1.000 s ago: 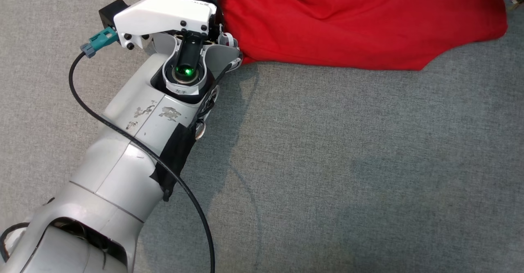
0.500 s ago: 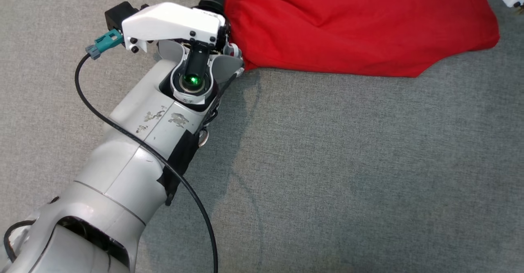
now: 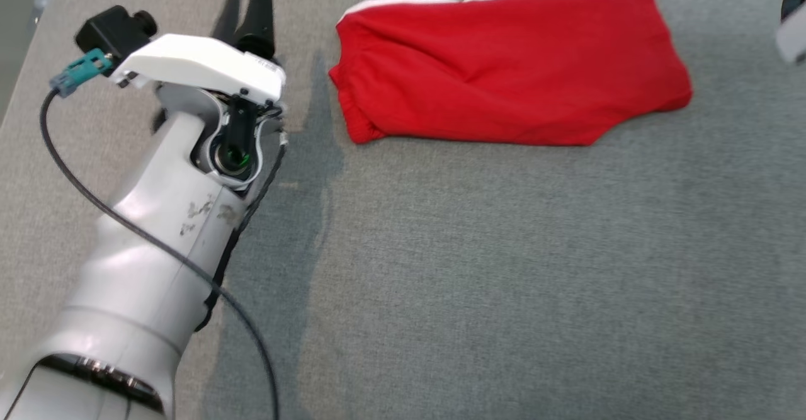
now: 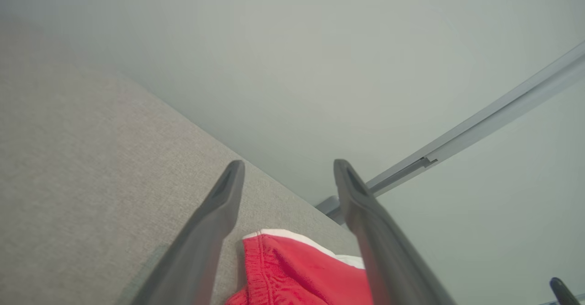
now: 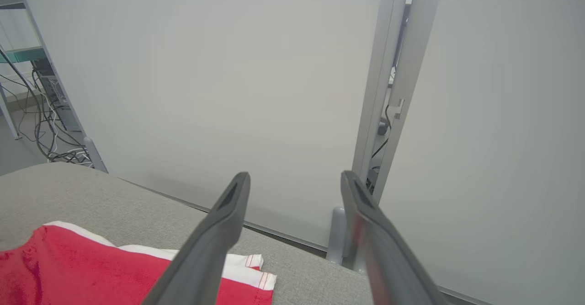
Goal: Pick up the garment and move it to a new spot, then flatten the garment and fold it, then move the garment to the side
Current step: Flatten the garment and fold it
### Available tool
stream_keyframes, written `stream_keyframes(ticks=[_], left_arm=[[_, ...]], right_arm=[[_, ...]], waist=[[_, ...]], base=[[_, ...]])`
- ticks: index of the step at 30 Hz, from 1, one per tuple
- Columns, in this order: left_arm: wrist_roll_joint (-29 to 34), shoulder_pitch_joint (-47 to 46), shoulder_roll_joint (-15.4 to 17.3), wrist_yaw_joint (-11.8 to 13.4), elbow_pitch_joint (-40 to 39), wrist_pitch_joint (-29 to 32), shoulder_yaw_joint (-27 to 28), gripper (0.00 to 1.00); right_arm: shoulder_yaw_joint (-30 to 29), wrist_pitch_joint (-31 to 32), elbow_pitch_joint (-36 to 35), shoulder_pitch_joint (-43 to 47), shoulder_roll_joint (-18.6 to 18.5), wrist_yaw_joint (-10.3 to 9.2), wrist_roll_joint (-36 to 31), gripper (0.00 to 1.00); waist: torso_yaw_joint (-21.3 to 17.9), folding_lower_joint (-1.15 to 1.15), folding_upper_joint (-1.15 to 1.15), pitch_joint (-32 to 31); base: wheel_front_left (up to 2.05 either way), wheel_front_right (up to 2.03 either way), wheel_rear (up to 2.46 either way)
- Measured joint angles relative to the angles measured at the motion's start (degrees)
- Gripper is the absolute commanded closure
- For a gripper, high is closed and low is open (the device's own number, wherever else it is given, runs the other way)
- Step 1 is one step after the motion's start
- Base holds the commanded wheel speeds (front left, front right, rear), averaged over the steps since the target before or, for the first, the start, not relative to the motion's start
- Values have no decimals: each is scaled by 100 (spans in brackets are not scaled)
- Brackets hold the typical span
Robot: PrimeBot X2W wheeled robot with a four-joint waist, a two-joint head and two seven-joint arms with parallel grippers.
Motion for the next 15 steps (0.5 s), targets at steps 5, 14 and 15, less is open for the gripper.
stream_keyframes(ticks=[5, 14, 15], left_arm=[[2866, 1028, 104, 561, -1344, -9, 1069, 0], [5895, 3347, 18, 1079, -3349, -5, 1876, 0], [6070, 3537, 5, 1087, -3433, -5, 1945, 0]], right_arm=[[-1896, 0, -867, 1496, 144, -1, -1752, 0], [-4034, 0, -2513, 3973, 1316, 0, -4077, 0], [-4092, 0, -2603, 4169, 1441, 0, -4179, 0]], waist=[[-182, 0, 0, -387], [-535, 0, 0, -1057], [-575, 0, 0, -1123]], base=[[0, 0, 0], [0, 0, 0], [0, 0, 0]])
